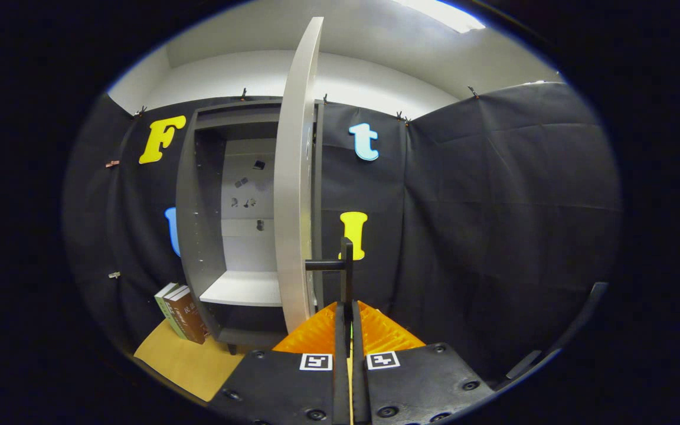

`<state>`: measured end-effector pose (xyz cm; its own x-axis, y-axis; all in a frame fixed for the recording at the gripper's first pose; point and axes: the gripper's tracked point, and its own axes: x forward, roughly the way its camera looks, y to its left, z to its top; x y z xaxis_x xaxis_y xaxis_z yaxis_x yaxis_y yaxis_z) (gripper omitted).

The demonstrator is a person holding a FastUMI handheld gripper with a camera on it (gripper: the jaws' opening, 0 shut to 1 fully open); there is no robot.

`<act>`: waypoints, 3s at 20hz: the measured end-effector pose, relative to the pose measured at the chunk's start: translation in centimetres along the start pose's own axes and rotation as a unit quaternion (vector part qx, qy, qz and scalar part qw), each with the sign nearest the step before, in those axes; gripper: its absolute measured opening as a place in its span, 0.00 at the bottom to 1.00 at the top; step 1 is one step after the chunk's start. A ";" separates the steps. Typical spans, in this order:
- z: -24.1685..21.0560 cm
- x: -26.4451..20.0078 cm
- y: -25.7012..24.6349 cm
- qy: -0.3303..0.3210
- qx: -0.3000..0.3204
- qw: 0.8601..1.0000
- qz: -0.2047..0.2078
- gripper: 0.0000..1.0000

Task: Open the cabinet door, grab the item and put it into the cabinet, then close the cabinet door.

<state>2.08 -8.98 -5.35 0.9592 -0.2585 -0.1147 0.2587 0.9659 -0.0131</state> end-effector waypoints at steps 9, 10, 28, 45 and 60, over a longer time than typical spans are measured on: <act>1.8 -1.4 -2.0 -0.039 -0.037 0.998 -0.040 0.14; 2.7 -1.9 -2.1 -0.052 -0.045 0.997 -0.045 0.22; -18.8 -5.8 19.1 0.217 -0.021 0.963 0.160 0.98; -50.0 -1.0 20.7 0.428 -0.058 0.898 0.081 0.73; -36.7 1.6 18.7 0.358 -0.033 0.929 0.087 0.16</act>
<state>4.30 9.26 -42.24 0.6577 -0.0433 -0.7520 0.0757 0.9971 0.0088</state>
